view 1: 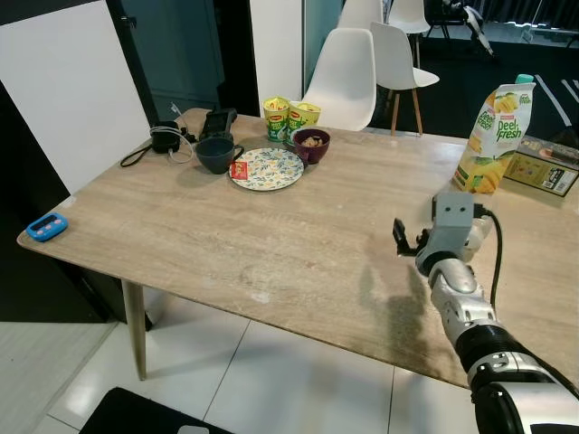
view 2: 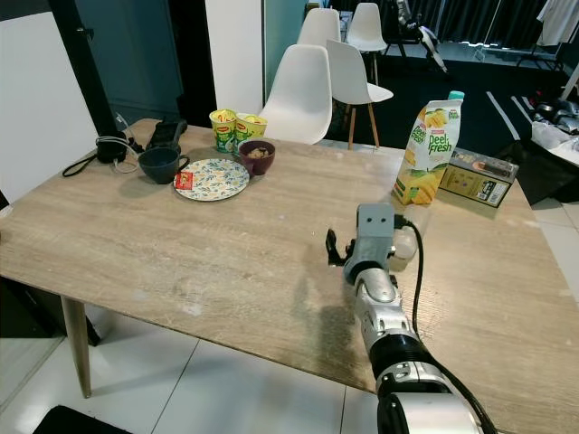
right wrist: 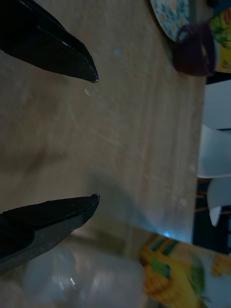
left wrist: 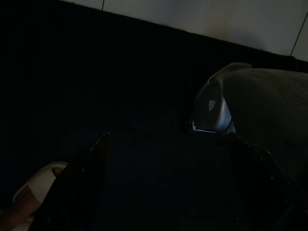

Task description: Restocking fridge

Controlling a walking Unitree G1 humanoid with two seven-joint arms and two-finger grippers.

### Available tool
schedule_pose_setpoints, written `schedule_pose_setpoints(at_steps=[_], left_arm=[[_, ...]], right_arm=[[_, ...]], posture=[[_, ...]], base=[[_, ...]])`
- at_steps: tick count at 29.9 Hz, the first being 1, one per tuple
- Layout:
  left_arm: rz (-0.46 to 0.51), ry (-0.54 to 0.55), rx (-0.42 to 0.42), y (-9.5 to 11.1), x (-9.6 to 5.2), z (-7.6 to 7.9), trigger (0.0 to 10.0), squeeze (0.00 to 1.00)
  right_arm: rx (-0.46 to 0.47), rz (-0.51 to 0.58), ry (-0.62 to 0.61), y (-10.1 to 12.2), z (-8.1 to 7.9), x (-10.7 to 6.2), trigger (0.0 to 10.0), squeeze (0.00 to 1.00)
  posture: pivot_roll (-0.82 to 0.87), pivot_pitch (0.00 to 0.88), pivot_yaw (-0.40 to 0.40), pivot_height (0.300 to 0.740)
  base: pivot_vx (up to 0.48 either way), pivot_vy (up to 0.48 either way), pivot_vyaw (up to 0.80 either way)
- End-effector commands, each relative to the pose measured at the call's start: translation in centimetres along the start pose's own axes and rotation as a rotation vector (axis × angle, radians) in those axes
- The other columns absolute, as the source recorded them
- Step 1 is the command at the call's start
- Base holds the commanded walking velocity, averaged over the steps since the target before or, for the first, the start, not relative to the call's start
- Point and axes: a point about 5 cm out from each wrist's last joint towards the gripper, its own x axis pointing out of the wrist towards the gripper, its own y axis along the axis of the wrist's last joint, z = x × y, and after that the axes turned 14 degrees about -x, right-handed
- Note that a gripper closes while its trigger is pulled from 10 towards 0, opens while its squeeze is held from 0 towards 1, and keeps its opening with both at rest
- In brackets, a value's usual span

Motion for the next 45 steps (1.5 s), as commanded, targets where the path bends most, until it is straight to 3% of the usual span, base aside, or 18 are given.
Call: schedule_pose_setpoints(at_steps=[1, 12, 13, 17, 33, 45], left_arm=[[-0.01, -0.004, 0.001, -0.4, -0.1, 0.1, 10.0, 0.0], [0.006, -0.009, -0.007, 0.0, 0.0, 0.2, 10.0, 0.0], [0.006, -0.015, -0.008, -0.1, 0.1, 0.4, 10.0, 0.0], [0.001, -0.018, -0.011, -0.4, 0.0, 0.4, 10.0, 0.0], [-0.017, -0.029, -0.017, -1.6, -0.2, 0.6, 10.0, 0.0], [-0.027, -0.022, -0.043, -3.5, -1.0, 0.0, 10.0, 0.0]], right_arm=[[0.017, 0.012, -0.016, 0.3, 0.8, 0.2, 10.0, 0.0], [-0.016, -0.019, -0.064, -0.2, 2.8, 0.1, 10.0, 0.0], [-0.041, -0.055, -0.105, -0.9, 4.0, -0.1, 10.0, 0.0], [-0.028, -0.094, -0.14, -1.6, 5.2, -0.4, 10.0, 0.0], [-0.03, -0.139, -0.14, -2.2, 4.7, -0.4, 10.0, 0.0], [-0.041, -0.132, -0.166, -1.6, 5.3, -0.1, 10.0, 0.0]], posture=[[0.08, 0.0, -0.064, 0.74], [0.09, 0.0, -0.066, 0.74], [0.1, 0.0, -0.065, 0.74], [0.1, 0.0, -0.067, 0.74], [0.09, 0.0, -0.067, 0.74], [0.09, 0.0, -0.072, 0.74]], base=[[0.0, 0.0, 0.0], [0.0, 0.0, 0.0], [0.0, 0.0, 0.0], [0.0, 0.0, 0.0], [0.0, 0.0, 0.0], [0.0, 0.0, 0.0]])
